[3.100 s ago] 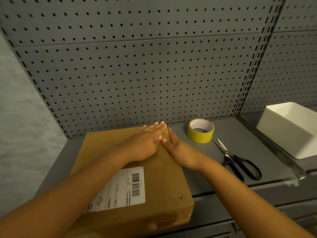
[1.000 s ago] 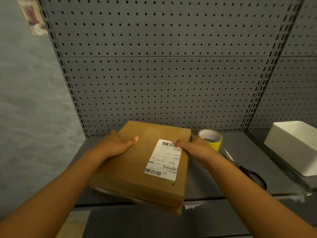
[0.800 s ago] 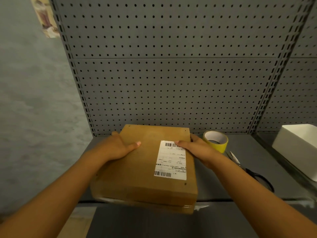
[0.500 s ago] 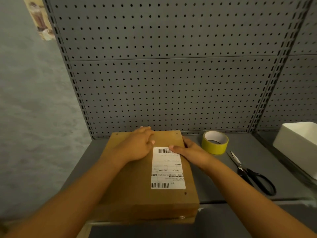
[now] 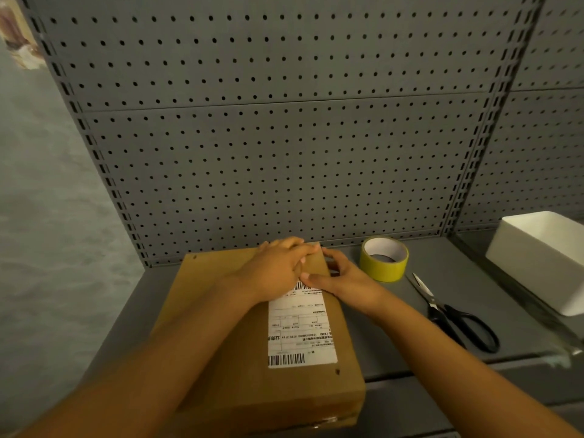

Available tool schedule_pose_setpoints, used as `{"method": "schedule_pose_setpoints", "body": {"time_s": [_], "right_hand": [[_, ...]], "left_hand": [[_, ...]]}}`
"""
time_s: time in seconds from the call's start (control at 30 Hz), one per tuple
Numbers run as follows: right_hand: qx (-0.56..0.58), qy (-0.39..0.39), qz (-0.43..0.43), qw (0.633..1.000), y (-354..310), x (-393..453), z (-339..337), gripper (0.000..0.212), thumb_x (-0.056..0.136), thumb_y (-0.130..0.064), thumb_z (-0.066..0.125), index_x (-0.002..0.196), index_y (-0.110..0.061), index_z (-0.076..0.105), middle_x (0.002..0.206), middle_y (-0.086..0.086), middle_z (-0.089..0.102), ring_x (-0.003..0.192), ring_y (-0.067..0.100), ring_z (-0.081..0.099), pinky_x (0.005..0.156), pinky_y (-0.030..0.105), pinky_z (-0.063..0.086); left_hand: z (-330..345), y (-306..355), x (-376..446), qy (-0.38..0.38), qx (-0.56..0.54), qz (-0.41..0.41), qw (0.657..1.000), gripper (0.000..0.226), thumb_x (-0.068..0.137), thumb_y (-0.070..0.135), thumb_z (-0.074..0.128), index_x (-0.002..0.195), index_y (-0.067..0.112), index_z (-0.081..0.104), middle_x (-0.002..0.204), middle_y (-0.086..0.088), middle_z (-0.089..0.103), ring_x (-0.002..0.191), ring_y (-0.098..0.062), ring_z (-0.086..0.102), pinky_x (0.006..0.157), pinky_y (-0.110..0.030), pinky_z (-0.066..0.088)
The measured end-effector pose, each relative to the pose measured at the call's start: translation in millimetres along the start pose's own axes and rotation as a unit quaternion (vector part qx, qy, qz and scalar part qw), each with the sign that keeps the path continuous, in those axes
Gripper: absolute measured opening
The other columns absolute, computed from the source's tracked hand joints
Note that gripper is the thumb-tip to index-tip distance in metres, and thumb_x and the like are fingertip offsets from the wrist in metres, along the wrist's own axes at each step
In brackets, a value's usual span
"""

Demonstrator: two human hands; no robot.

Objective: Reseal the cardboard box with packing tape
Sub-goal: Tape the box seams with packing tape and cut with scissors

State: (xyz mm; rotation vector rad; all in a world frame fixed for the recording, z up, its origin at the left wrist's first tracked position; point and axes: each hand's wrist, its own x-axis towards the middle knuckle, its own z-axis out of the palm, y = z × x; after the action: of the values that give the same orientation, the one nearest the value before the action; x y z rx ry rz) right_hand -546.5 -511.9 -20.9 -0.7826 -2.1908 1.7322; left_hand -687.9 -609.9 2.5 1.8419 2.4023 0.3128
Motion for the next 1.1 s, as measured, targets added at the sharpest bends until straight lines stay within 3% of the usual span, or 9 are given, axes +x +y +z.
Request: {"method": "schedule_pose_setpoints", "body": {"time_s": [0.17, 0.27, 0.37, 0.5, 0.63, 0.8, 0.93, 1.1], "right_hand": [[0.019, 0.000, -0.008, 1.000, 0.8, -1.6, 0.4, 0.071, 0.079, -0.033, 0.075, 0.137, -0.020, 0.036, 0.123, -0.004, 0.056, 0.103, 0.006, 0.060, 0.078, 0.020, 0.053], [0.025, -0.005, -0.013, 1.000, 1.8, -2.2, 1.6, 0.074, 0.081, -0.033, 0.074, 0.140, -0.020, 0.031, 0.126, -0.001, 0.058, 0.104, 0.010, 0.063, 0.085, 0.026, 0.055], [0.037, -0.023, -0.018, 0.999, 3.2, -3.0, 3.6, 0.078, 0.085, -0.031, 0.069, 0.147, -0.022, 0.023, 0.127, -0.004, 0.058, 0.106, 0.010, 0.064, 0.085, 0.023, 0.054], [0.047, -0.004, -0.020, 0.999, 5.0, -3.0, 4.0, 0.070, 0.082, -0.032, 0.073, 0.139, -0.021, 0.034, 0.118, -0.004, 0.062, 0.100, 0.011, 0.067, 0.086, 0.031, 0.056], [0.041, 0.005, -0.015, 0.999, 7.9, -1.6, 4.8, 0.072, 0.079, -0.035, 0.075, 0.137, -0.020, 0.034, 0.121, 0.001, 0.062, 0.100, 0.014, 0.067, 0.089, 0.037, 0.056], [0.066, -0.011, -0.011, 0.998, 9.6, -0.9, 5.3, 0.092, 0.081, -0.034, 0.074, 0.151, -0.026, 0.015, 0.138, 0.002, 0.052, 0.113, 0.014, 0.061, 0.092, 0.029, 0.052], [0.060, -0.021, -0.017, 0.998, 13.8, 3.4, 4.4, 0.108, 0.063, -0.053, 0.079, 0.151, -0.028, 0.022, 0.135, -0.003, 0.056, 0.114, 0.010, 0.061, 0.100, 0.036, 0.050], [0.053, -0.032, -0.014, 0.998, 10.8, 3.4, 3.9, 0.088, 0.080, -0.040, 0.074, 0.151, -0.028, 0.023, 0.134, -0.004, 0.056, 0.114, 0.009, 0.060, 0.099, 0.032, 0.050]], "left_hand": [[1.3, 0.7, 0.4, 0.019, -0.004, 0.017, 1.000, 0.038, 0.103, 0.027, 0.029, 0.140, 0.024, 0.039, 0.148, 0.004, 0.035, 0.134, -0.016, 0.034, 0.114, -0.039, 0.020], [3.9, -2.6, 1.0, 0.018, -0.012, 0.017, 1.000, 0.038, 0.103, 0.028, 0.029, 0.141, 0.025, 0.038, 0.149, 0.002, 0.034, 0.136, -0.017, 0.032, 0.115, -0.045, 0.019], [5.5, -5.2, 0.8, 0.018, -0.025, 0.014, 0.999, 0.042, 0.103, 0.030, 0.029, 0.145, 0.030, 0.033, 0.152, 0.002, 0.032, 0.138, -0.017, 0.029, 0.116, -0.048, 0.017], [5.5, -4.4, -1.5, 0.014, -0.019, 0.007, 1.000, 0.044, 0.104, 0.031, 0.026, 0.148, 0.033, 0.028, 0.155, 0.004, 0.026, 0.142, -0.016, 0.023, 0.119, -0.045, 0.008], [5.5, -3.9, 0.0, 0.018, -0.024, 0.007, 1.000, 0.042, 0.104, 0.030, 0.027, 0.146, 0.031, 0.033, 0.154, 0.003, 0.028, 0.141, -0.016, 0.025, 0.119, -0.045, 0.009], [8.0, -4.1, -0.1, 0.022, -0.027, 0.003, 0.999, 0.041, 0.104, 0.028, 0.028, 0.144, 0.028, 0.034, 0.154, 0.003, 0.029, 0.141, -0.015, 0.025, 0.118, -0.046, 0.010], [6.6, -2.6, -0.4, 0.012, -0.018, 0.003, 1.000, 0.045, 0.104, 0.028, 0.026, 0.149, 0.033, 0.024, 0.154, 0.004, 0.028, 0.141, -0.014, 0.024, 0.119, -0.045, 0.009], [3.1, -1.0, 0.5, -0.016, 0.033, 0.004, 0.999, 0.049, 0.103, 0.023, 0.029, 0.150, 0.033, 0.018, 0.158, 0.004, 0.018, 0.143, -0.016, 0.018, 0.119, -0.046, 0.008]]}}
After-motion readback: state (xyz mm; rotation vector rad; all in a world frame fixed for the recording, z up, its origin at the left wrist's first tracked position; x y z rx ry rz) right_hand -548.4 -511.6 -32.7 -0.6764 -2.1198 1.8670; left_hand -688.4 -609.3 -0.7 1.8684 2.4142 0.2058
